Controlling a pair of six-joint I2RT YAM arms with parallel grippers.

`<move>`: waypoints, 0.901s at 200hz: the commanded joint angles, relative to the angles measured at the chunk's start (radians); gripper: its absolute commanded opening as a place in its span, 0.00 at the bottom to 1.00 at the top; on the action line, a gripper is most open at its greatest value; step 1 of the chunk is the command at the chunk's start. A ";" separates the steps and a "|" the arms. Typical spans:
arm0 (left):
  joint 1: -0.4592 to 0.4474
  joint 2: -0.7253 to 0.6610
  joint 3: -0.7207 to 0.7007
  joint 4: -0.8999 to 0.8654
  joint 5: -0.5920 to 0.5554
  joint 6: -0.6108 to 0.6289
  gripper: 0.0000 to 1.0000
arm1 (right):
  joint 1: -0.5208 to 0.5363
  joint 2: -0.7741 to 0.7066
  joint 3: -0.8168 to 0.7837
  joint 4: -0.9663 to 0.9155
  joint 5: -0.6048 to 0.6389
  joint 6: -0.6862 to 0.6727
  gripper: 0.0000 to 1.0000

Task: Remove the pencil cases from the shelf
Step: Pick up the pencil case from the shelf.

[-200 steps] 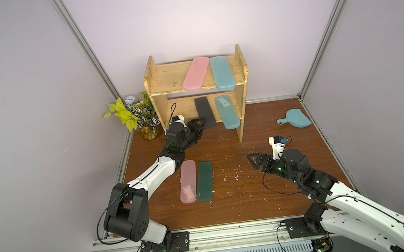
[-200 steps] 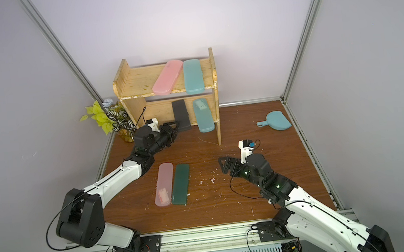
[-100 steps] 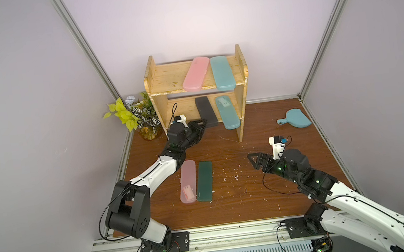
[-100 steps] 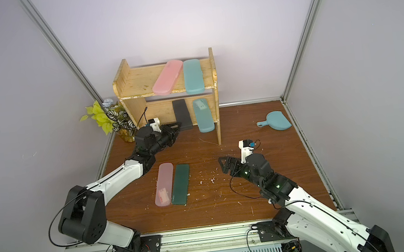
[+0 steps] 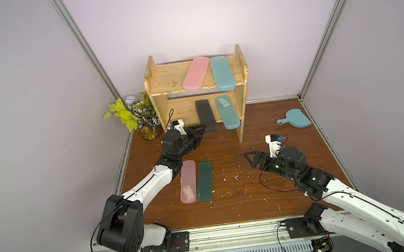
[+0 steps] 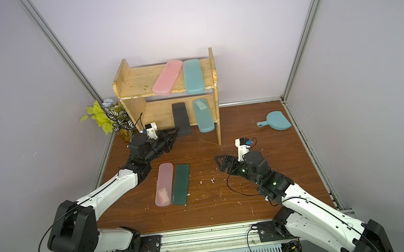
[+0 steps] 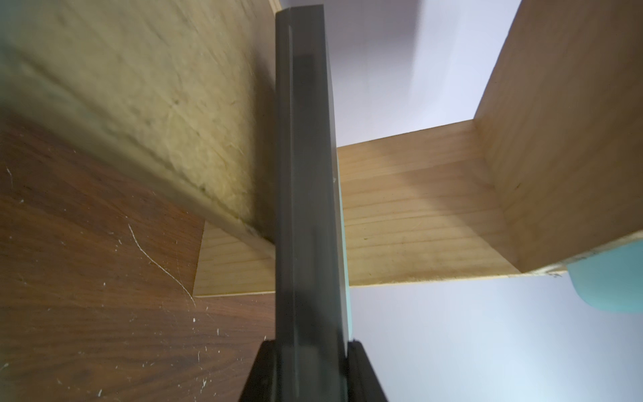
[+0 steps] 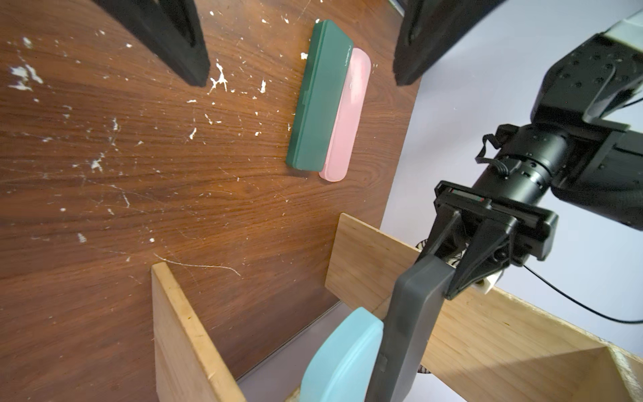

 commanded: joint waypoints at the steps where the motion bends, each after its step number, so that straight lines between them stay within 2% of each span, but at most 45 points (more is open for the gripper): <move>1: -0.008 -0.089 -0.044 0.079 0.064 -0.009 0.11 | -0.003 0.020 0.055 0.117 -0.069 0.032 0.90; 94: -0.009 -0.454 -0.257 -0.037 0.233 -0.017 0.08 | 0.015 0.194 0.122 0.498 -0.321 0.183 0.84; 130: -0.008 -0.554 -0.296 -0.080 0.263 -0.026 0.07 | 0.058 0.258 0.167 0.560 -0.299 0.209 0.82; 180: -0.009 -0.609 -0.322 -0.068 0.312 -0.052 0.06 | 0.113 0.338 0.204 0.632 -0.285 0.270 0.74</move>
